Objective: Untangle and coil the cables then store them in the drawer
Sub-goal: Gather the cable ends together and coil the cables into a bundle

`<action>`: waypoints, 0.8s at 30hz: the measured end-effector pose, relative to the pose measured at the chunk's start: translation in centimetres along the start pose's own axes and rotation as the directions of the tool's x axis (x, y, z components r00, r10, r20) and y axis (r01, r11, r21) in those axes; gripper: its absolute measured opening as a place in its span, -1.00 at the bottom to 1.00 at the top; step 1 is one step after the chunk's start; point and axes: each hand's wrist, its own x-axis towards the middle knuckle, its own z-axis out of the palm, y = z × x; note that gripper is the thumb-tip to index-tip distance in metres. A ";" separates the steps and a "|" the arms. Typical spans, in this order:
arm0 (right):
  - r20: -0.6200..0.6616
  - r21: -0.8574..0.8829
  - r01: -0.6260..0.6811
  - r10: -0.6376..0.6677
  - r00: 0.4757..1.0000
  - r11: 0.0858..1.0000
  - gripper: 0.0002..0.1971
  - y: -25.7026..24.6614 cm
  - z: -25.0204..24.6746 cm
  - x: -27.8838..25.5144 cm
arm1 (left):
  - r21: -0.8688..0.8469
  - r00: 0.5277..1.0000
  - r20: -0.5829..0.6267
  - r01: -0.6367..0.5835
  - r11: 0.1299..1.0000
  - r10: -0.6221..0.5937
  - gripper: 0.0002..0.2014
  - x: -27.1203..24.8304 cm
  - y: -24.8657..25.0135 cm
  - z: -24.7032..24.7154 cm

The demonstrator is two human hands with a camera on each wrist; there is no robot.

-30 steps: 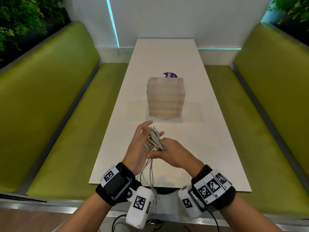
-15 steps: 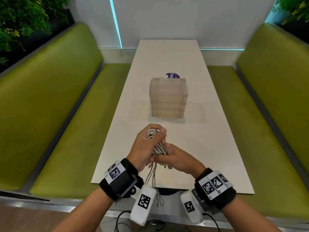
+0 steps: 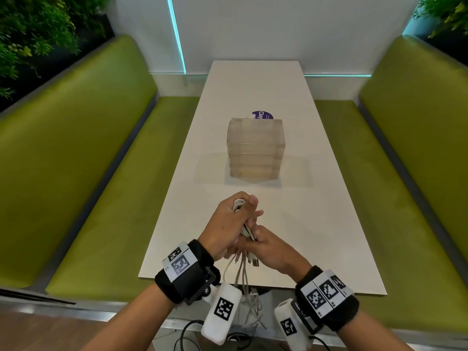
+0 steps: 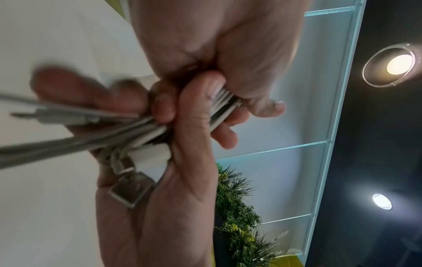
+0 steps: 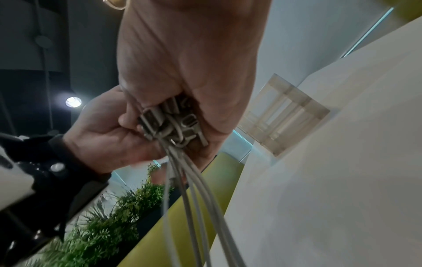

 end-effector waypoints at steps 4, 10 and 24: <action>-0.015 0.002 -0.016 0.016 1.000 1.000 -0.65 -0.3 0.7 -0.2 | 0.076 1.000 0.007 -0.020 0.997 0.019 -0.67 -0.1 0.1 -0.2; -0.141 0.149 0.041 -0.020 0.990 0.988 -0.59 -1.3 0.5 -0.2 | 0.124 0.994 0.106 -0.039 0.991 0.026 -0.38 -0.1 -0.5 -1.8; -0.420 0.486 0.242 -0.018 0.907 0.840 -0.59 -4.3 -1.3 0.3 | 0.253 0.975 0.223 -0.035 0.967 -0.023 -0.69 -0.8 -4.4 -1.5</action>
